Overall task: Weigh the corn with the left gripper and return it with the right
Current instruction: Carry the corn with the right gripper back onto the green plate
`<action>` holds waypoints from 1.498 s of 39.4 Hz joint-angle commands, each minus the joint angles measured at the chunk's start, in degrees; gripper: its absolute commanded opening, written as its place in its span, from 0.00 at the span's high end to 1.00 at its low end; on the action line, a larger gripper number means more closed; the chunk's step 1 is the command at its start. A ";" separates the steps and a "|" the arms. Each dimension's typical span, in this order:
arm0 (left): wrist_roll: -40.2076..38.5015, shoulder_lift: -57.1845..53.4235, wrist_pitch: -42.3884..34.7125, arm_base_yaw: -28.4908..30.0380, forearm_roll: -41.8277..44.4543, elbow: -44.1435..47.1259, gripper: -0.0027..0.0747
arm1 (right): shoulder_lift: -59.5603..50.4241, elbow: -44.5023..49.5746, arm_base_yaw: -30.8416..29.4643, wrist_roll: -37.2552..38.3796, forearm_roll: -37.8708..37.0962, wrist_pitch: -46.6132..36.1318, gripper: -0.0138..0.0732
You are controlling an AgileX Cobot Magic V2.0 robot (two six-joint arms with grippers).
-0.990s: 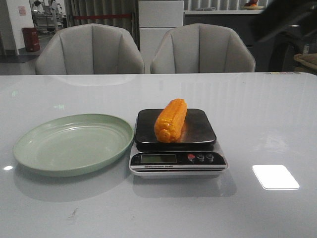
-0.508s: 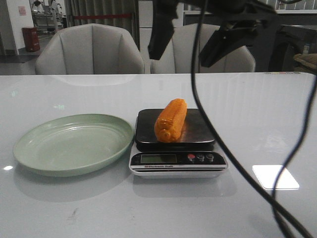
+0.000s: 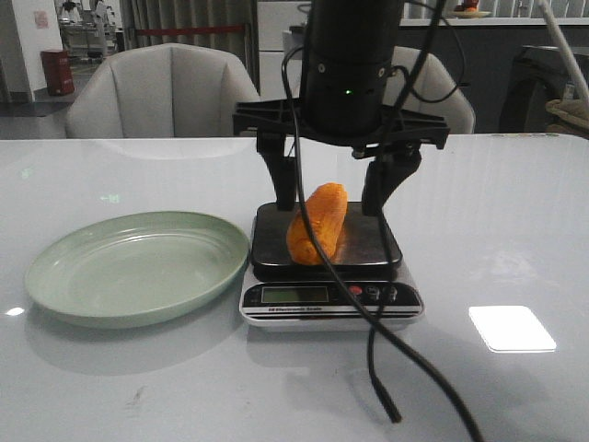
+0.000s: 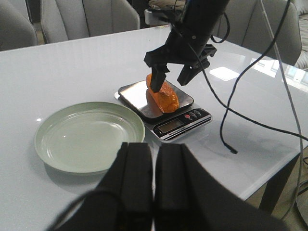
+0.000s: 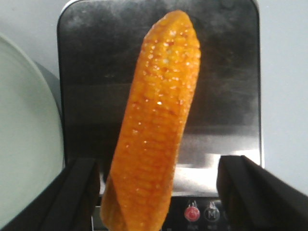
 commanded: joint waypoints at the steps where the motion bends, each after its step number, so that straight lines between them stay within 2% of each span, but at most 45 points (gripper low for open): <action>1: -0.08 -1.06 -4.40 -0.20 -0.19 -1.35 0.82 | -1.59 -3.12 0.57 0.26 -1.42 -0.32 0.16; 4: -0.08 -1.06 -4.40 -0.20 -0.19 -1.35 0.82 | -0.66 -3.93 0.79 0.26 -1.20 0.10 0.20; 12: -0.08 -1.06 -4.40 -0.20 -0.19 -1.35 0.82 | 0.46 -4.90 1.17 0.26 0.22 -0.09 0.51; 16: -0.08 -1.06 -4.40 -0.20 -0.19 -1.35 0.82 | 0.35 -4.90 1.79 0.26 0.64 -0.88 0.56; 23: -0.08 -1.06 -4.40 -0.20 -0.19 -1.35 0.82 | 0.28 -6.05 5.91 0.26 1.00 -4.47 0.56; 34: -0.08 -1.06 -4.40 -0.20 -0.19 -1.35 0.82 | 1.86 -6.05 11.28 0.26 2.83 -18.30 0.55; 37: -0.08 -1.06 -4.40 -0.20 -0.19 -1.35 0.82 | 2.69 -6.05 11.61 0.26 3.13 -21.28 0.49; 46: -0.08 -1.06 -4.40 -0.20 -0.19 -1.35 0.82 | 4.57 -6.05 11.73 0.26 5.29 -25.59 0.22; 53: -0.08 -1.06 -4.40 -0.20 -0.19 -1.35 0.82 | 3.41 -6.05 11.34 0.26 5.29 -25.42 0.21; 59: -0.08 -1.06 -4.40 -0.20 -0.19 -1.35 0.82 | -1.40 -6.05 9.43 0.15 5.04 -20.64 0.21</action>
